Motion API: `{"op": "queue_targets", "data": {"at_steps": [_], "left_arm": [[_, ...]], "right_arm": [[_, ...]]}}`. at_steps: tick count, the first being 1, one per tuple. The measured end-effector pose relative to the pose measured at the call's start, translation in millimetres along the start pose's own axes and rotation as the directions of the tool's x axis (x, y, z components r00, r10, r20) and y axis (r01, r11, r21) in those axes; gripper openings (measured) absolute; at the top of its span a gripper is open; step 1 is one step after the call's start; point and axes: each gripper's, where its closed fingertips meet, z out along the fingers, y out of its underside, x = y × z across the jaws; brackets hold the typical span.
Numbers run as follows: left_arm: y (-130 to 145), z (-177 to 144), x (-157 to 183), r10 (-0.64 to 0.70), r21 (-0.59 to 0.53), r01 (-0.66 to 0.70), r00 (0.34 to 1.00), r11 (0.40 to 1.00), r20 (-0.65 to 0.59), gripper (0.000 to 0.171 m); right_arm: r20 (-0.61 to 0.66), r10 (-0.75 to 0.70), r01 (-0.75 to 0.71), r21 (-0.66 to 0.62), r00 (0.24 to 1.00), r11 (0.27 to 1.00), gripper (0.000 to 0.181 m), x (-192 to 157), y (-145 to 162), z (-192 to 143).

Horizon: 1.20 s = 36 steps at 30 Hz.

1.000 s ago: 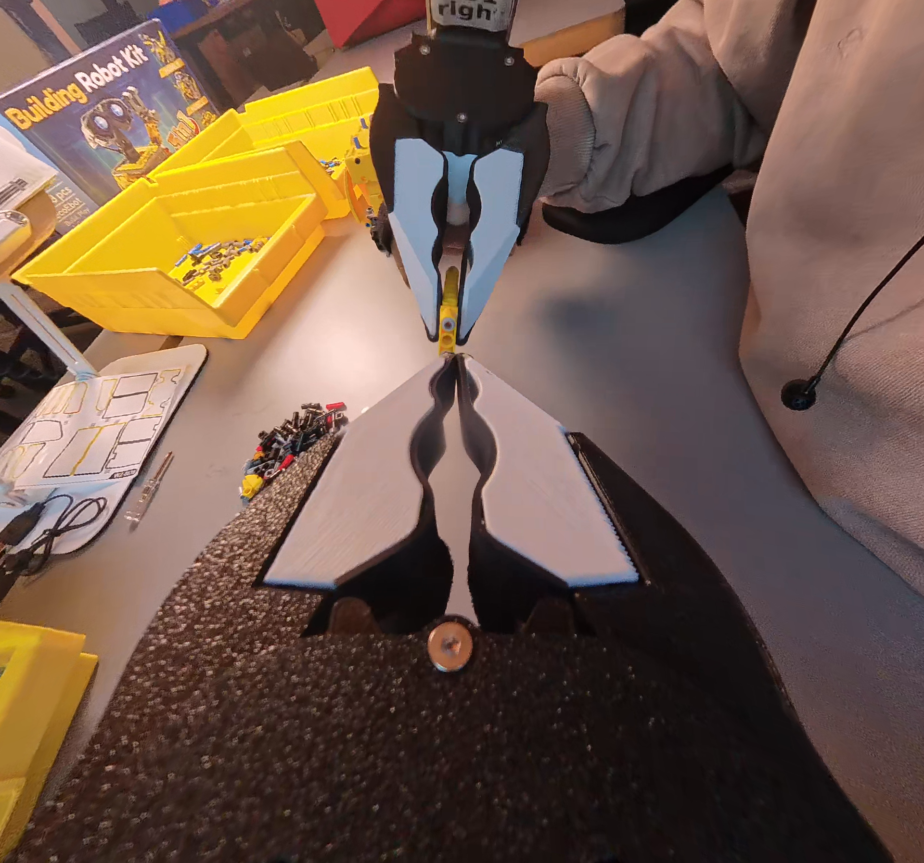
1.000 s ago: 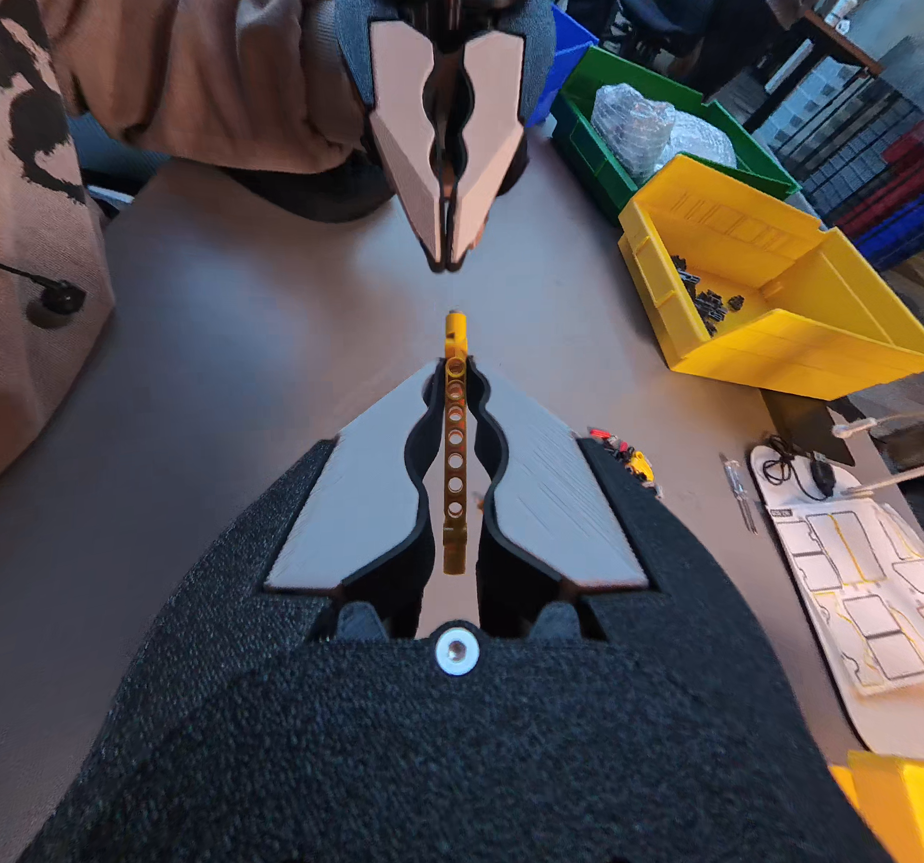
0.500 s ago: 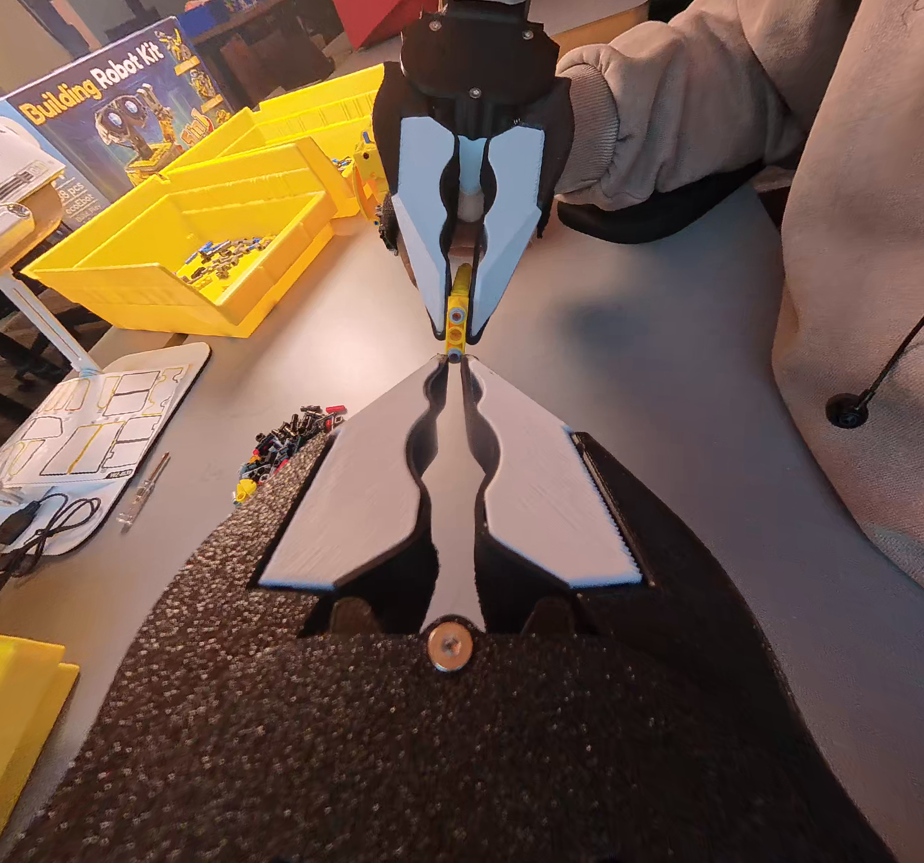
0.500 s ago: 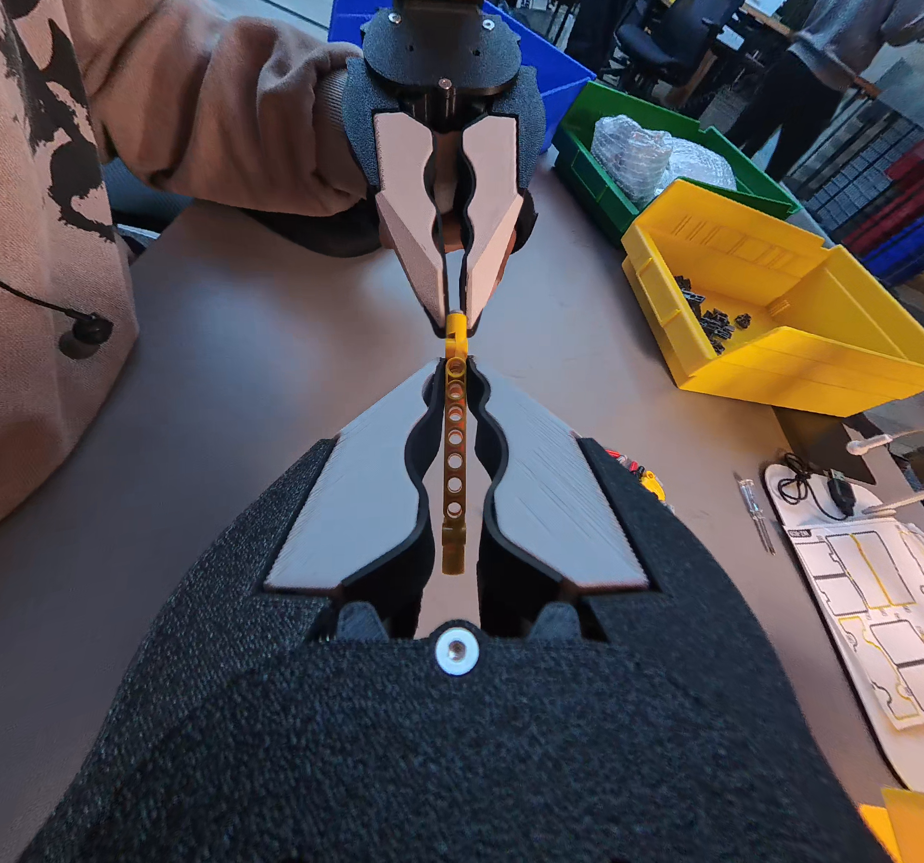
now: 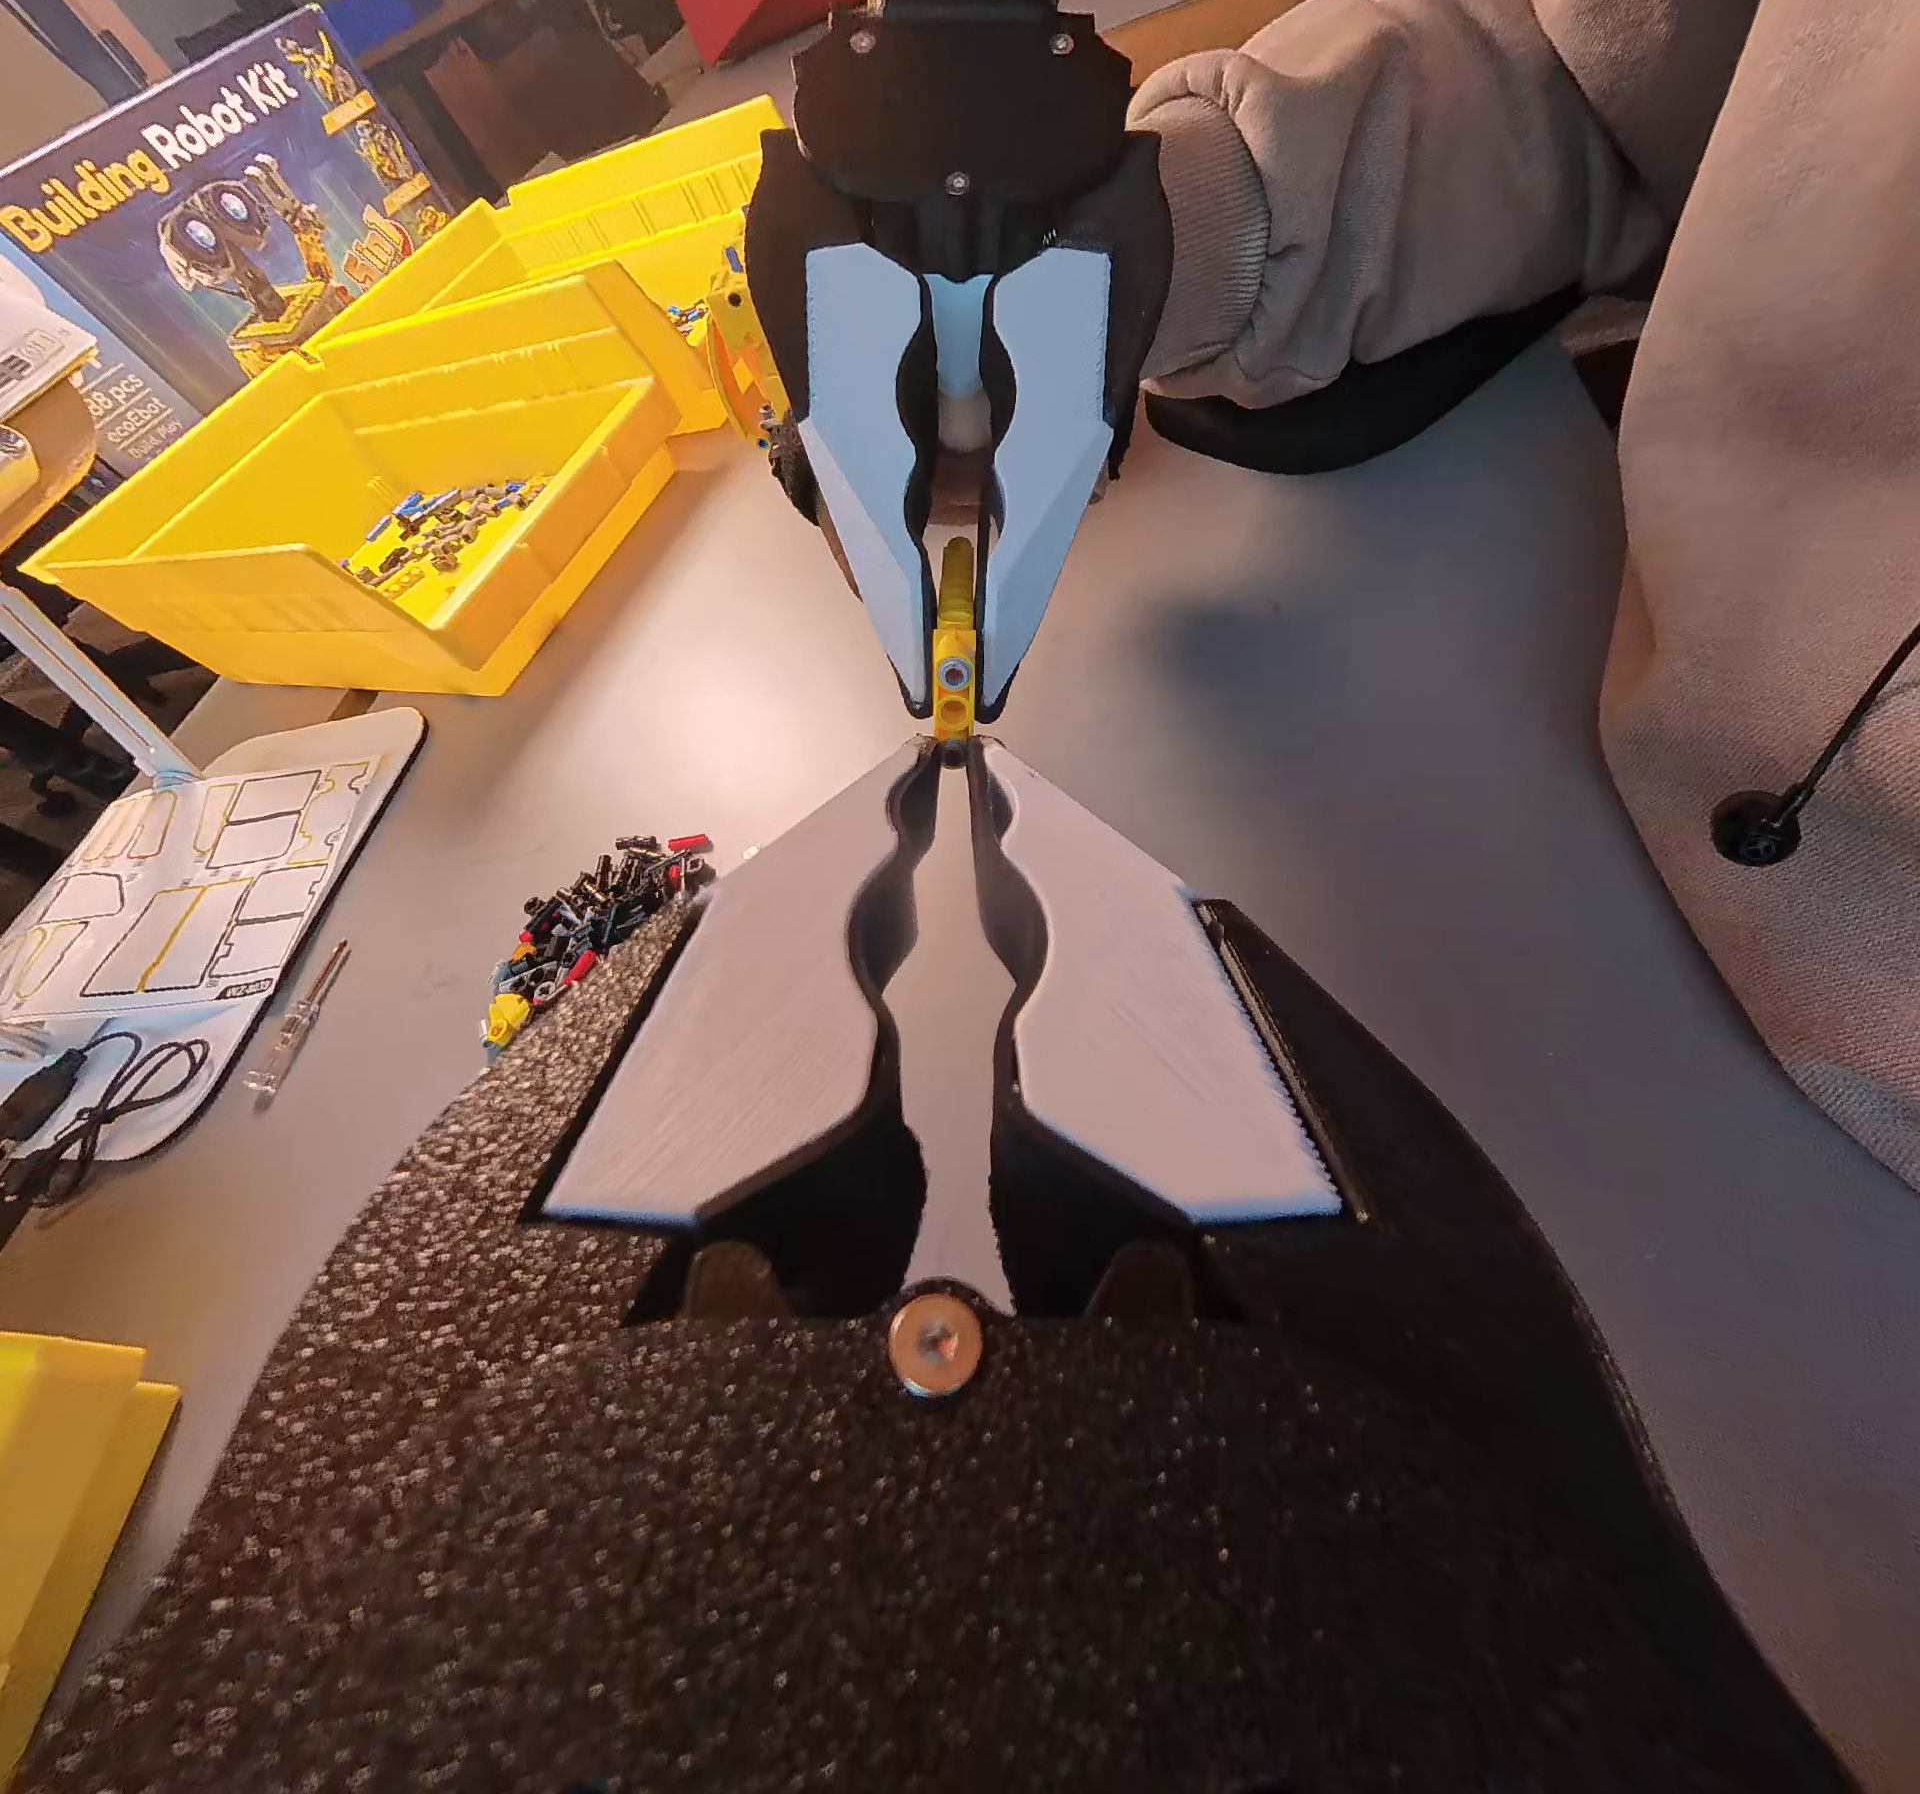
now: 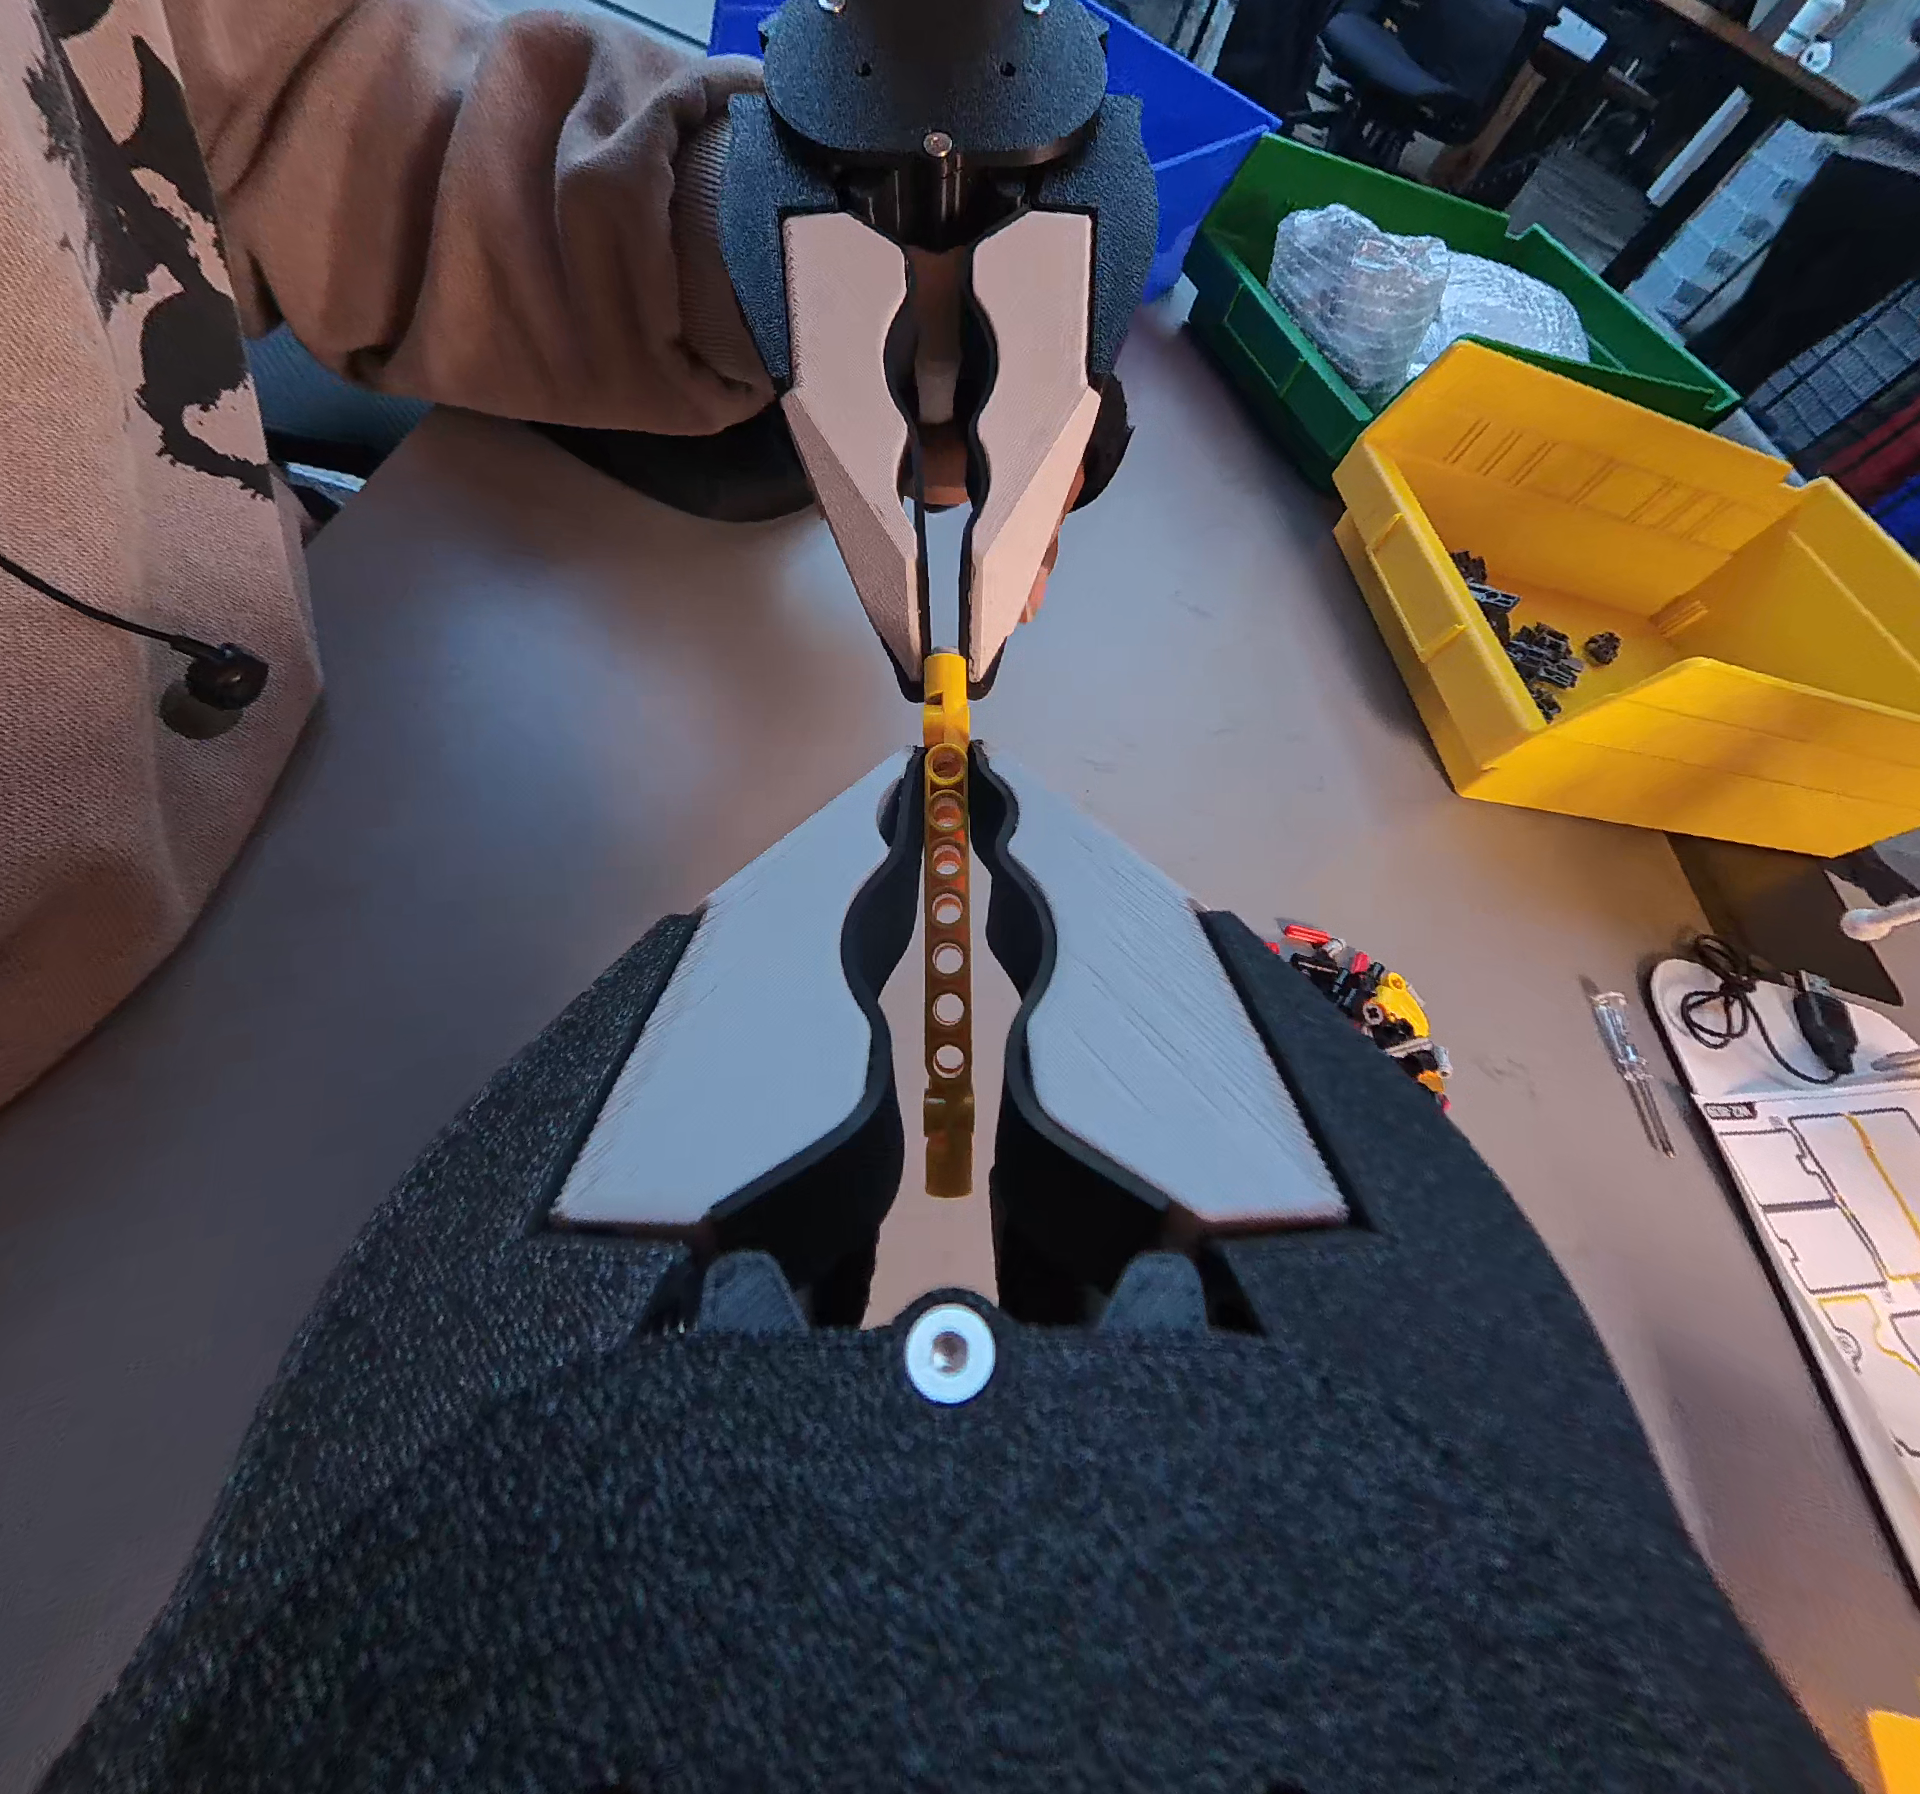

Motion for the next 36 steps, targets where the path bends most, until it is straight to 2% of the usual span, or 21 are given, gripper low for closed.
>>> {"op": "queue_targets", "data": {"at_steps": [7,15,21,24,27,30,33,36], "left_arm": [[-9,-4,2,-0.005,0.025,0.005,1.0,1.0,-0.012,0.003],[-8,-7,5,-0.001,0.008,0.001,1.0,1.0,-0.031,0.001],[-6,-19,-10,-0.054,0.028,0.054,0.999,0.998,-0.002,0.0],[-5,-20,-26,-0.078,0.085,0.072,0.994,0.994,0.078,0.0],[-7,-23,-36,-0.169,0.162,0.152,0.981,0.975,0.096,0.001],[-16,-22,-42,-0.282,0.259,0.257,0.957,0.931,0.065,0.015],[-25,-17,-40,-0.364,0.338,0.346,0.931,0.875,-0.01,0.022],[-30,-9,-31,-0.408,0.357,0.418,0.907,0.835,-0.108,0.025]], "right_arm": [[0.035,0.045,-0.047,0.075,0.998,0.996,0.006,-1,-11,-5],[0.04,0.034,-0.037,0.082,0.999,0.996,0.006,-3,-12,-4],[-0.004,0.045,-0.044,0.092,0.999,0.995,0.006,11,-11,-15],[-0.018,0.059,-0.057,0.089,0.998,0.994,0.006,13,-8,-14],[-0.072,0.099,-0.089,0.128,0.993,0.988,0.006,24,-7,-15],[-0.086,0.21,-0.184,0.243,0.974,0.952,0.006,36,-17,-21],[0.001,0.334,-0.311,0.369,0.943,0.876,0.007,38,-31,-25],[0.067,0.361,-0.358,0.377,0.93,0.854,0.007,29,-35,-18]]}}
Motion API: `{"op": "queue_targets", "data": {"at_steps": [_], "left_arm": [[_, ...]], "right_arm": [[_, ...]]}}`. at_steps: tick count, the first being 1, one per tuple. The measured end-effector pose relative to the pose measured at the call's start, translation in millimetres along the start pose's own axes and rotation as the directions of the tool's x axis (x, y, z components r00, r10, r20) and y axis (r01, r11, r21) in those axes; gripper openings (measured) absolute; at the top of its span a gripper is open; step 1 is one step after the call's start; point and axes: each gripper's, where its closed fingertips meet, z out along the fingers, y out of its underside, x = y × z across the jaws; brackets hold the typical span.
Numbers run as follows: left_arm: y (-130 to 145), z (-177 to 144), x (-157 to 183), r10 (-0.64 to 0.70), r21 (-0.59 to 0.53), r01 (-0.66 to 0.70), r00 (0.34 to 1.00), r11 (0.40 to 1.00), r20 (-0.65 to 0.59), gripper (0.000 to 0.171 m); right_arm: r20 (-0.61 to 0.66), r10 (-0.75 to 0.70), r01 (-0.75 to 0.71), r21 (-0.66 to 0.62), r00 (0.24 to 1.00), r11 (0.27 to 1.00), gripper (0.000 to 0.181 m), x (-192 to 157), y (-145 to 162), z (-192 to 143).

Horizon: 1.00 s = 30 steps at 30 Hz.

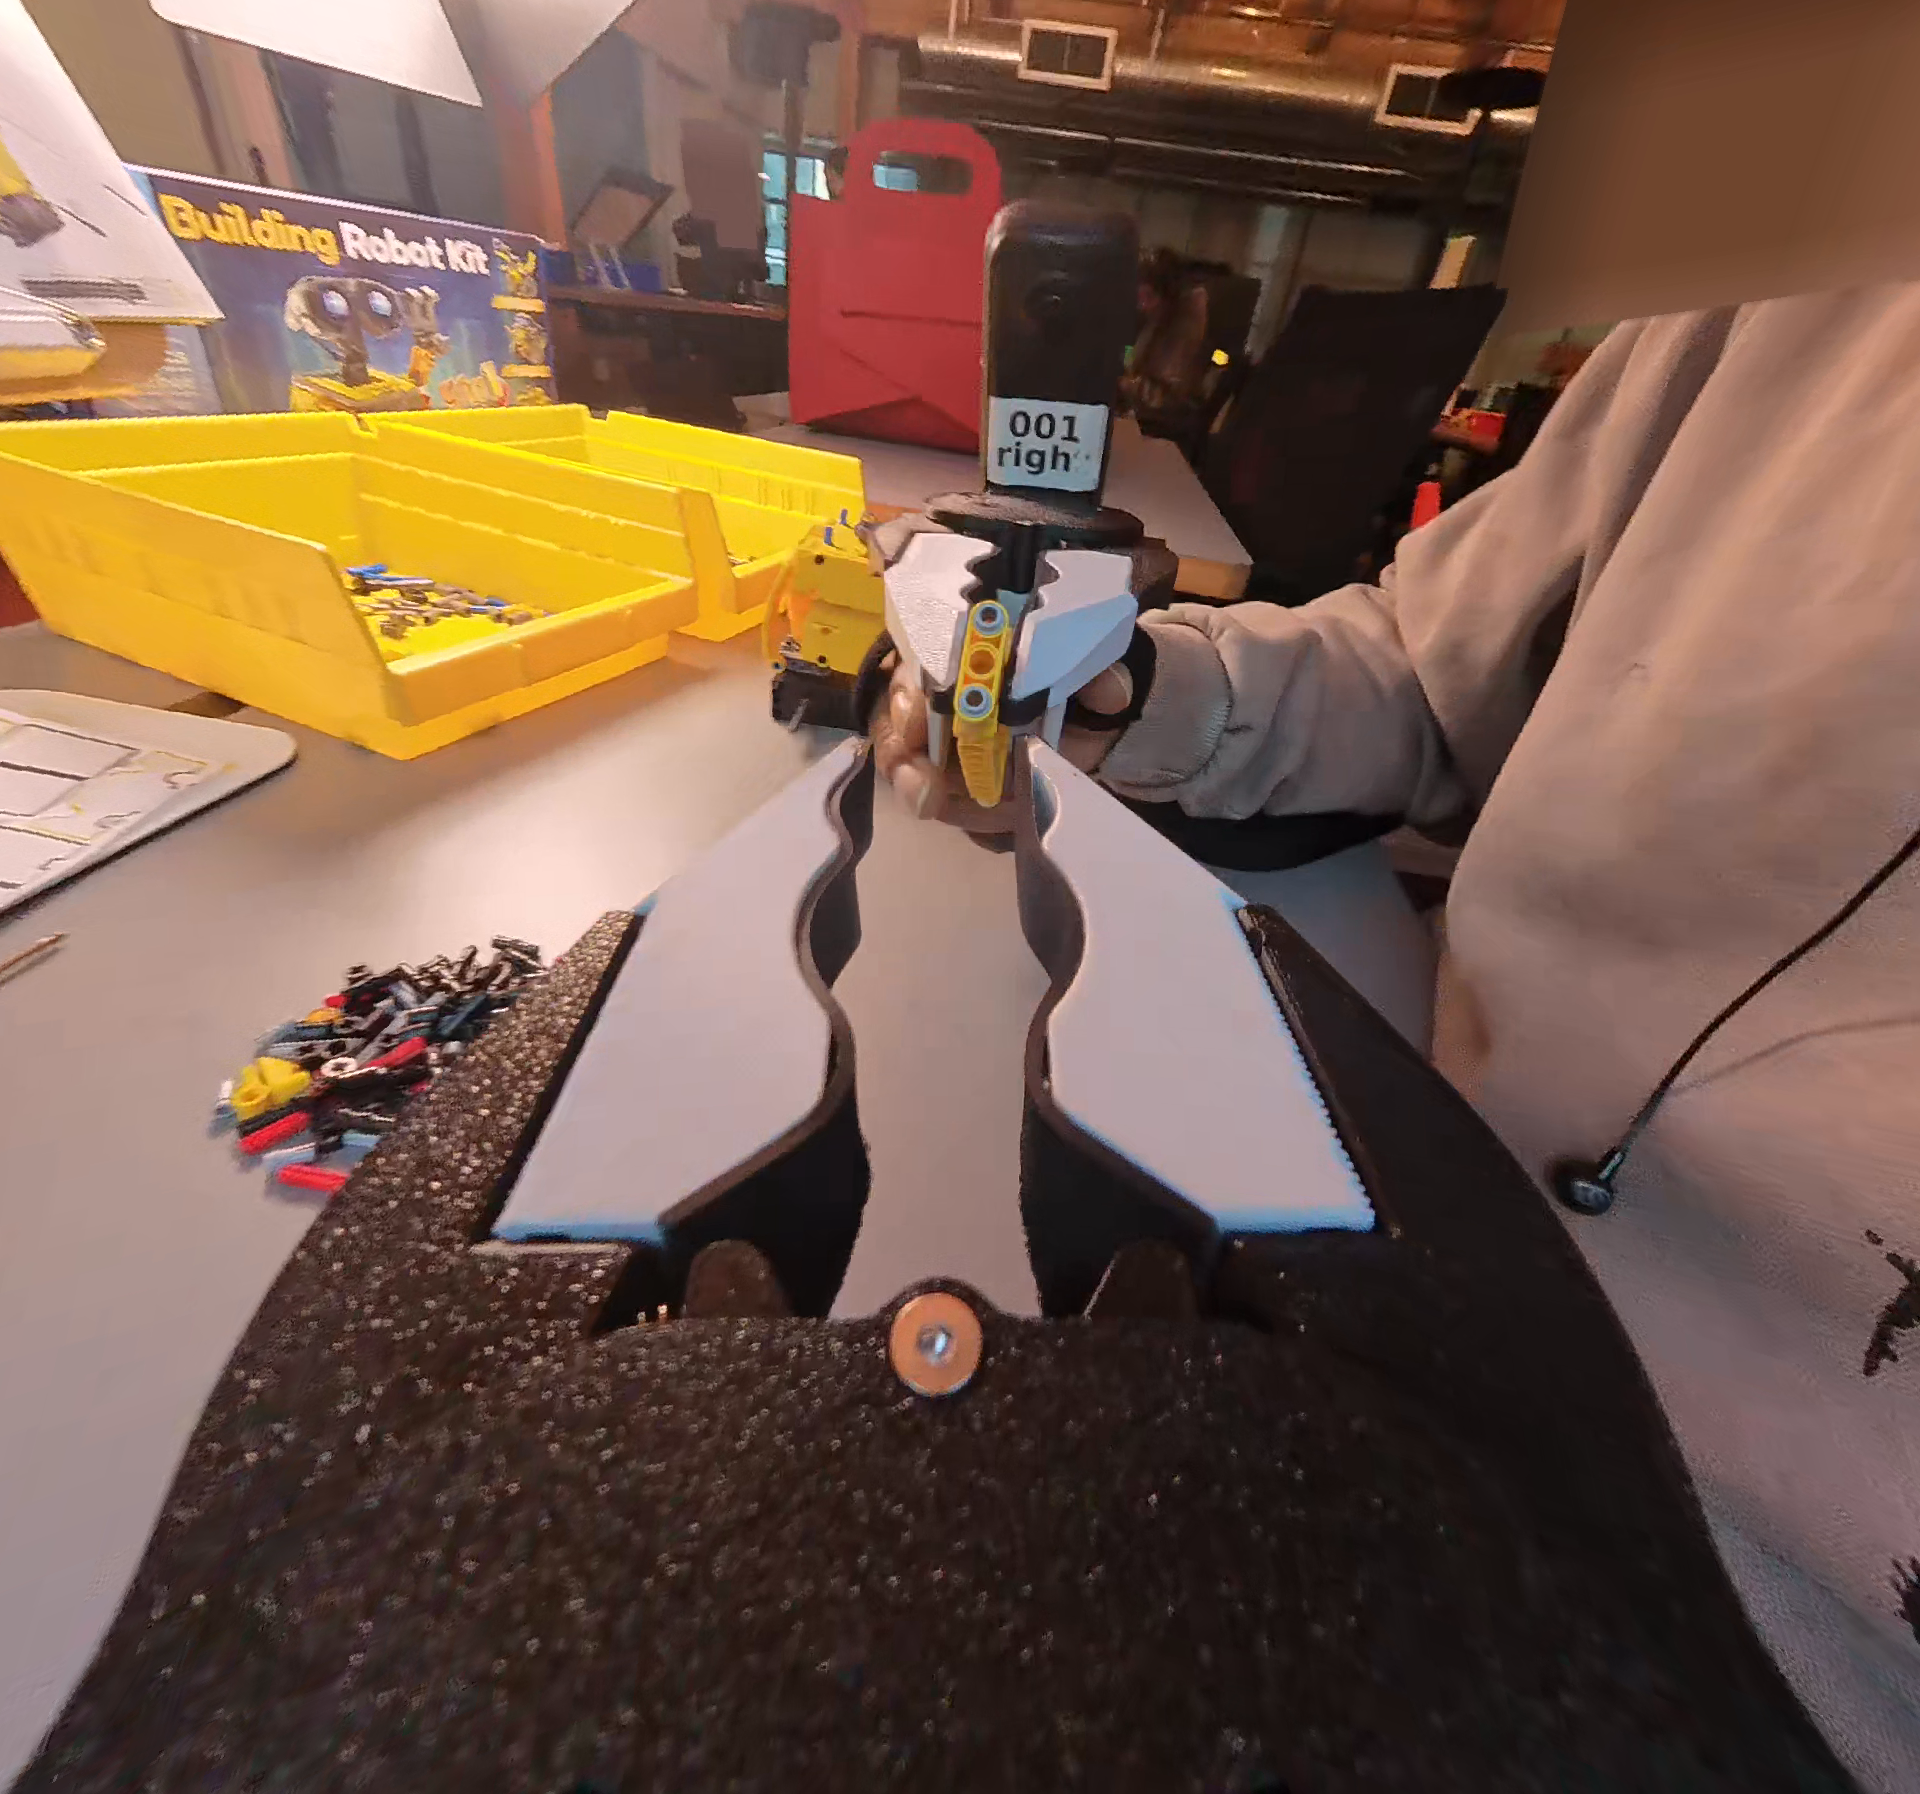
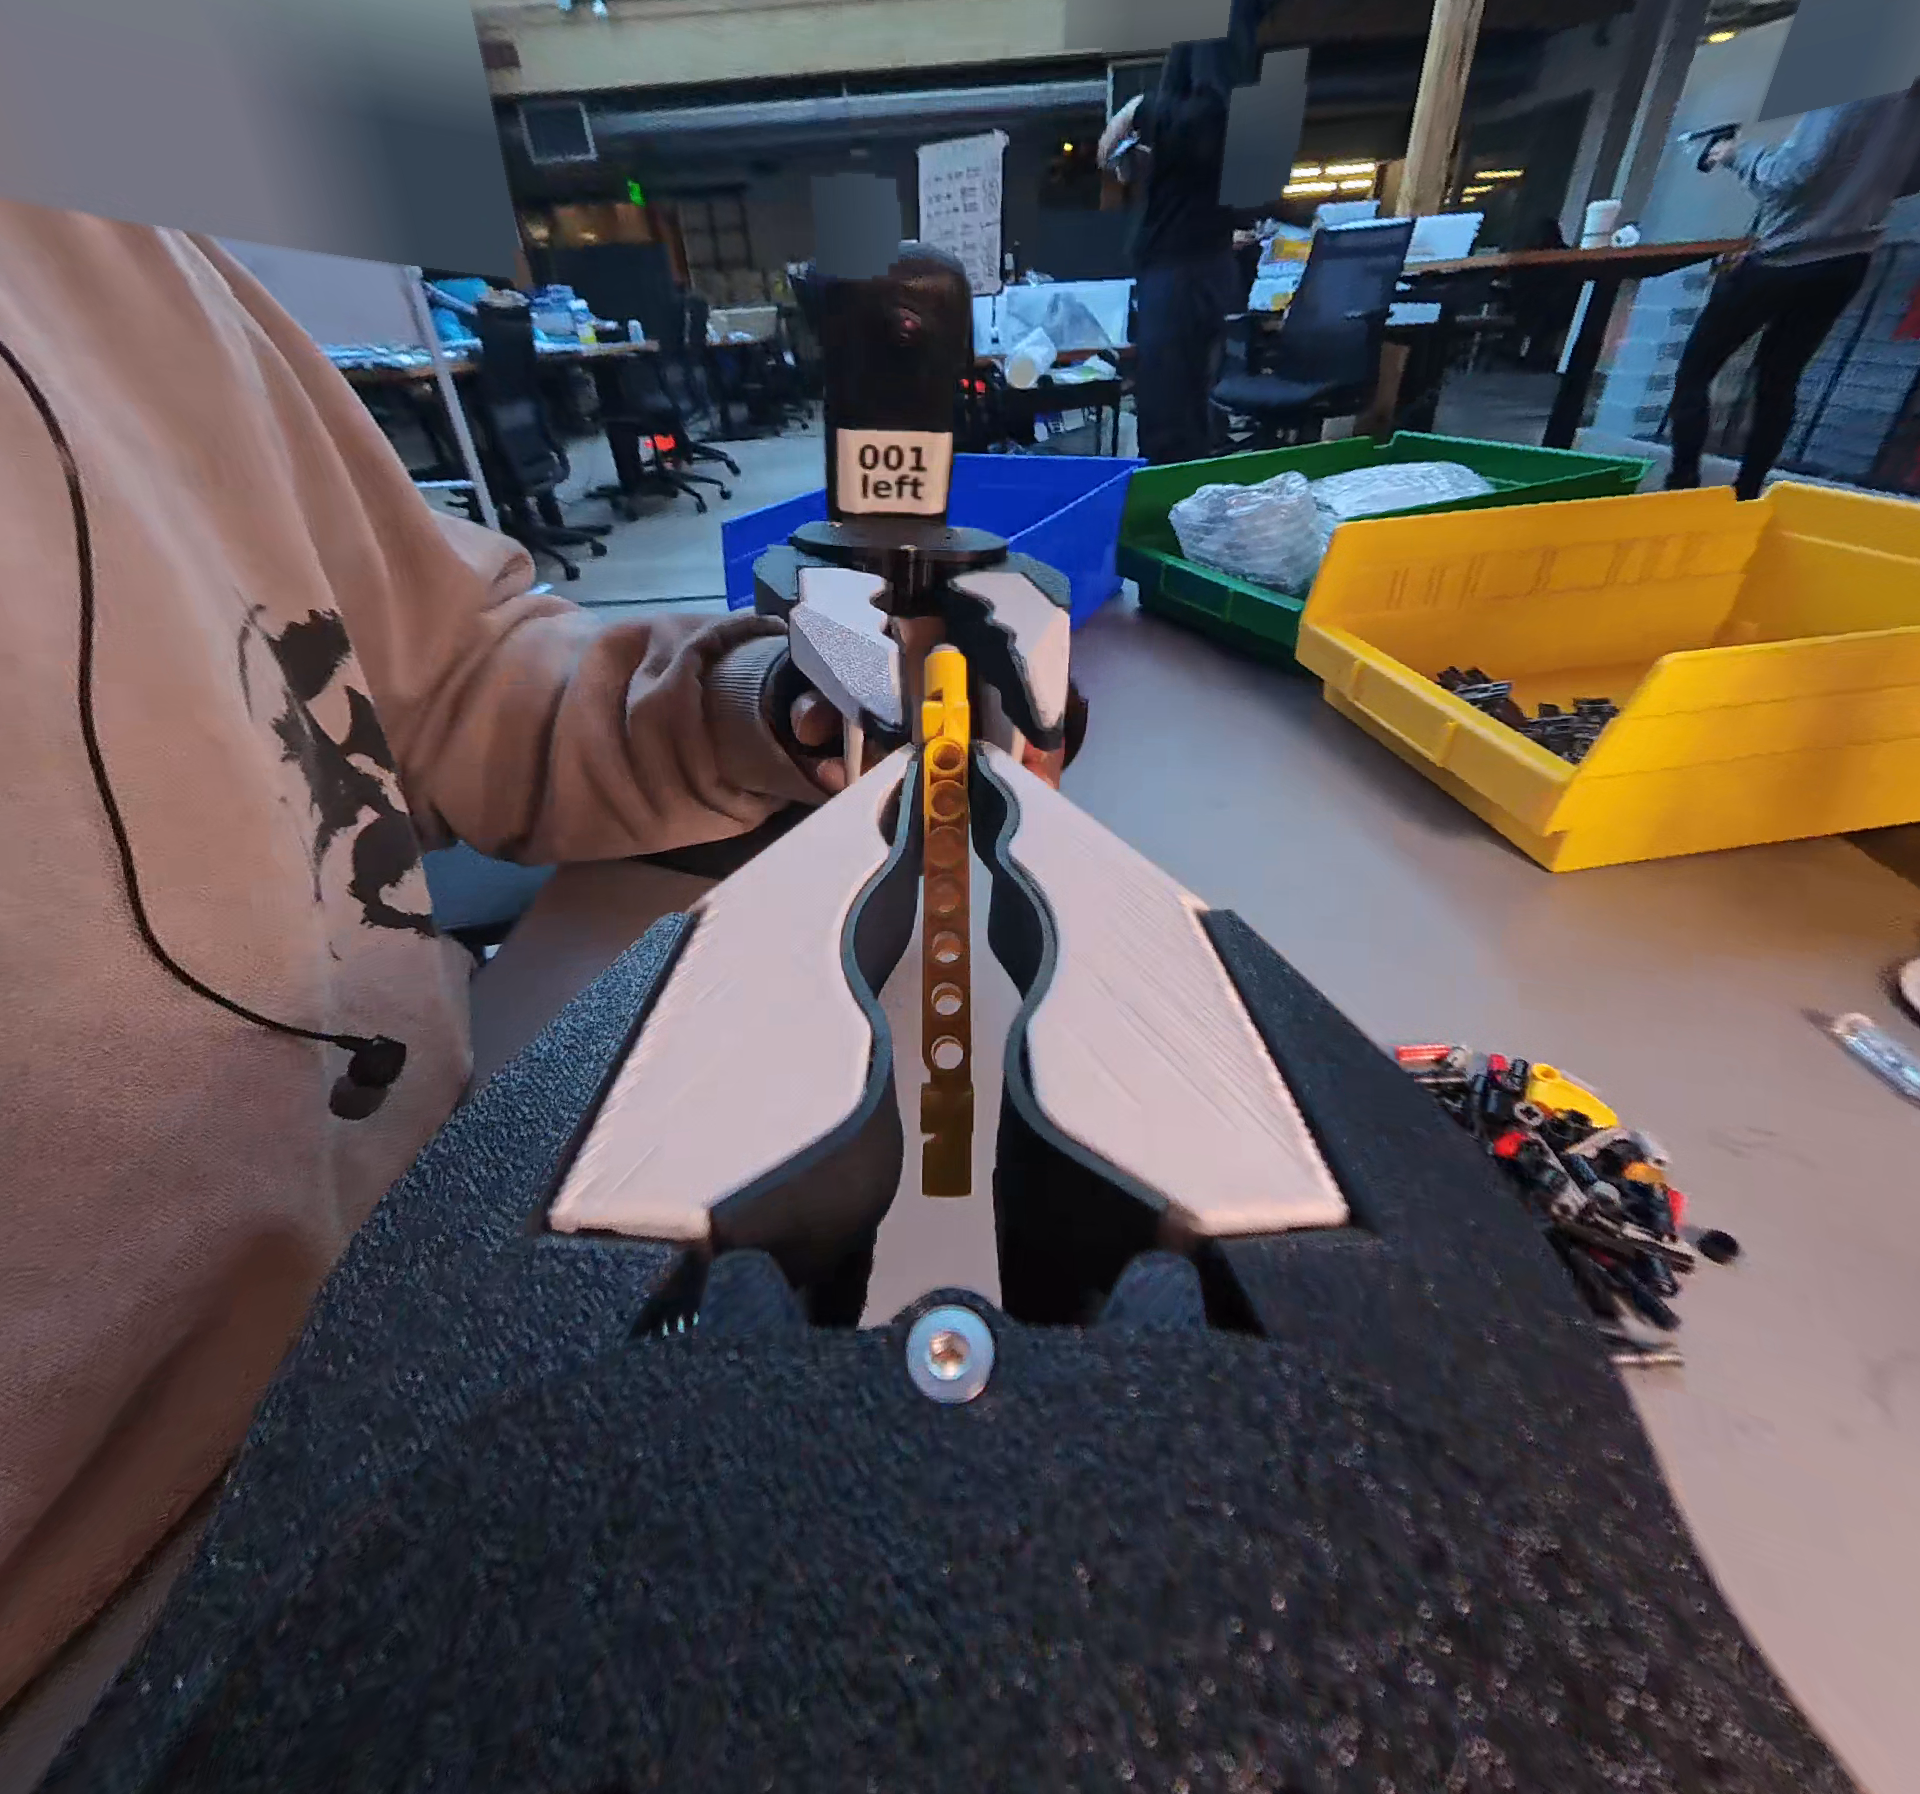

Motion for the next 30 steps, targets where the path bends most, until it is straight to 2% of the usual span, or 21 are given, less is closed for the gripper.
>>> {"op": "queue_targets", "data": {"at_steps": [2,4,8,17,20,26,28,30], "left_arm": [[9,6,8,0.022,-0.051,-0.024,0.999,0.998,-0.034,0.02],[15,9,12,0.054,-0.081,-0.057,0.998,0.995,-0.037,0.007],[15,8,14,0.047,-0.104,-0.053,0.997,0.993,-0.059,0.006],[18,8,14,0.1,-0.148,-0.105,0.994,0.983,-0.047,0.006],[15,6,14,0.089,-0.135,-0.095,0.995,0.986,-0.052,0.006],[13,8,14,0.102,-0.137,-0.107,0.994,0.985,-0.045,0.007],[12,6,11,0.111,-0.148,-0.112,0.994,0.983,-0.013,0.008],[-1,-6,1,0.145,-0.164,-0.129,0.985,0.978,0.088,0.023]], "right_arm": [[0.01,-0.003,0.003,-0.011,1.0,1.0,0.007,-4,3,4],[0.034,0.003,-0.002,-0.031,0.999,1.0,0.007,-8,8,8],[0.057,0.013,-0.011,-0.031,0.998,0.999,0.007,-12,8,10],[0.046,-0.035,0.039,-0.086,0.998,0.996,0.014,-11,13,7],[0.086,-0.035,0.045,-0.127,0.996,0.991,0.02,-17,18,4],[0.058,-0.089,0.097,-0.153,0.994,0.983,0.007,-13,17,3],[0.043,-0.096,0.101,-0.154,0.994,0.983,0.007,-11,16,3],[0.033,-0.102,0.106,-0.156,0.994,0.982,0.007,-9,15,0]]}}
